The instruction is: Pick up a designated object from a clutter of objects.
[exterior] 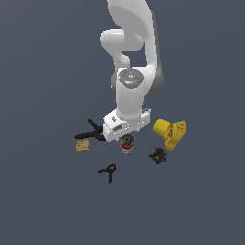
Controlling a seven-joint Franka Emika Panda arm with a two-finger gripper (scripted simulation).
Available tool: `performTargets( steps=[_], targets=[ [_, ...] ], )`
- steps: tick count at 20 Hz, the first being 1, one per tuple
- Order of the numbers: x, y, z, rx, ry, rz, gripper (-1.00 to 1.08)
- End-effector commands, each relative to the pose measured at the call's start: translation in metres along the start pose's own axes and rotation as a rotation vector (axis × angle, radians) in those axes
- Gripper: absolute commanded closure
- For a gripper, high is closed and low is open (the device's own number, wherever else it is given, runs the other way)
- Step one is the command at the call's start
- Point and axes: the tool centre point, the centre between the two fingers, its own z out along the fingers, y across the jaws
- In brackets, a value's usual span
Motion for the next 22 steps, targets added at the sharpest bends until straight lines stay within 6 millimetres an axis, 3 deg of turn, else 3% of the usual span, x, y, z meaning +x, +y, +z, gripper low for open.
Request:
performTargets(
  steps=[1,9,17,22],
  targets=[
    [0.000,-0.002,0.006,0.001,0.002,-0.021,-0.92],
    [0.000,-0.003,0.013,0.001,0.001,-0.024,-0.92],
    [-0.001,-0.004,0.048,0.001,0.002,-0.027,-0.92],
    [0.000,-0.003,0.059,0.001,0.002,-0.028,-0.92]
  ],
)
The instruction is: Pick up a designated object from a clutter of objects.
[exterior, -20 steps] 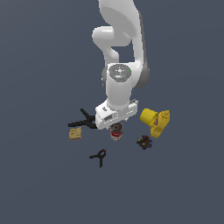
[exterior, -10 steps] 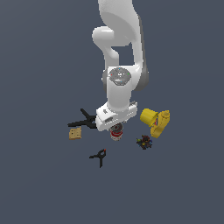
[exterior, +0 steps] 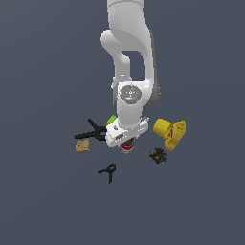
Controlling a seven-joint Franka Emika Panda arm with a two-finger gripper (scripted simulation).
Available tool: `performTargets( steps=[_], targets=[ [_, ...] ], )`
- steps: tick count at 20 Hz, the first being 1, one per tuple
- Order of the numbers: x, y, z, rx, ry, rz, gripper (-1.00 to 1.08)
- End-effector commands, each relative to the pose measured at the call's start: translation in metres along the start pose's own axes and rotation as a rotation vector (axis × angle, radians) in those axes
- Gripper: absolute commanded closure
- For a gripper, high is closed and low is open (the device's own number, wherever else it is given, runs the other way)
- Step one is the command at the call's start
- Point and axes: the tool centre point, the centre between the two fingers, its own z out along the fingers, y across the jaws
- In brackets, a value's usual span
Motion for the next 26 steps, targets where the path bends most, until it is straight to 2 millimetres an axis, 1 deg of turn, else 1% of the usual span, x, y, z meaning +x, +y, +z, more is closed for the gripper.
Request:
performTargets(
  steps=[1,2,11,16,21,26],
  targets=[
    [0.001,0.000,0.003,-0.001,0.001,0.000,-0.92],
    [0.001,0.000,0.003,-0.001,0.001,0.000,1.08],
    [0.001,0.000,0.003,-0.001,0.001,0.000,1.08],
    [-0.001,0.002,-0.002,-0.002,0.002,0.001,1.08],
    [-0.008,0.008,-0.017,-0.002,0.002,0.001,1.08],
    [-0.019,0.017,-0.044,-0.001,0.002,0.000,1.08]
  ],
)
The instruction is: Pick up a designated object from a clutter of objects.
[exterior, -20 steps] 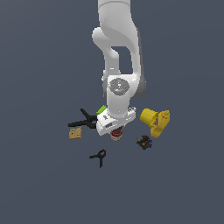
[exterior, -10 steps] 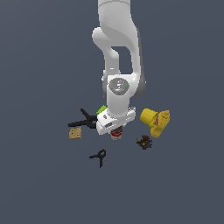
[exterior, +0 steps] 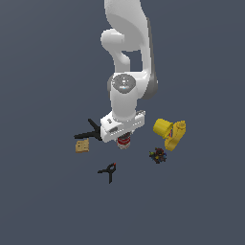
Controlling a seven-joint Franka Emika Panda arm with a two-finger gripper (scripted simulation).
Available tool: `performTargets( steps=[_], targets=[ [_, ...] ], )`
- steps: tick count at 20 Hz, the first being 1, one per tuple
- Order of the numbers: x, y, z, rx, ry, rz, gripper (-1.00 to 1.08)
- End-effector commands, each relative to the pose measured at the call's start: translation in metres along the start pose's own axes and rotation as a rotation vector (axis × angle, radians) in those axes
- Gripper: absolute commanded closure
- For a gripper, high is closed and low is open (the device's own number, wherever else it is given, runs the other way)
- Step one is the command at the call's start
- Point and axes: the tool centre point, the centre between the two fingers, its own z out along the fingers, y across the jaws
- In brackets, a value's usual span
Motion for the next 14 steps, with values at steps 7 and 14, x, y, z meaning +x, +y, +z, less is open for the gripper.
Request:
performTargets(
  steps=[7,14],
  targets=[
    [-0.027,0.025,-0.069,-0.001,0.005,0.000,1.08],
    [-0.057,0.051,-0.142,0.001,0.006,0.000,1.08]
  ],
)
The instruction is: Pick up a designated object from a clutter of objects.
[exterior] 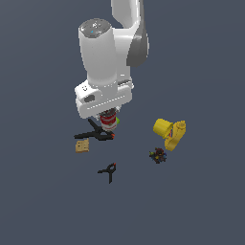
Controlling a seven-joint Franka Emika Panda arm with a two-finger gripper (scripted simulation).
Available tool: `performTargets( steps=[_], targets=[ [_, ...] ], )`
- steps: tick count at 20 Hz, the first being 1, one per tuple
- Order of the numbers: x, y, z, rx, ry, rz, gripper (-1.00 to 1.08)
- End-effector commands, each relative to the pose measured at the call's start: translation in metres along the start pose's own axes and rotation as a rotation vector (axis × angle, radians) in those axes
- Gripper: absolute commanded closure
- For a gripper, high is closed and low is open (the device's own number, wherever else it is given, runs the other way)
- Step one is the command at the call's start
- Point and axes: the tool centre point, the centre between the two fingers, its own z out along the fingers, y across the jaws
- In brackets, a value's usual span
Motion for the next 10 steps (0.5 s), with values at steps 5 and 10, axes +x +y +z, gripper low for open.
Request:
performTargets(
  steps=[5,10],
  targets=[
    [-0.026,0.024,-0.068,-0.001,0.003,0.000,1.08],
    [-0.046,0.043,-0.118,-0.002,0.003,0.000,1.08]
  ],
)
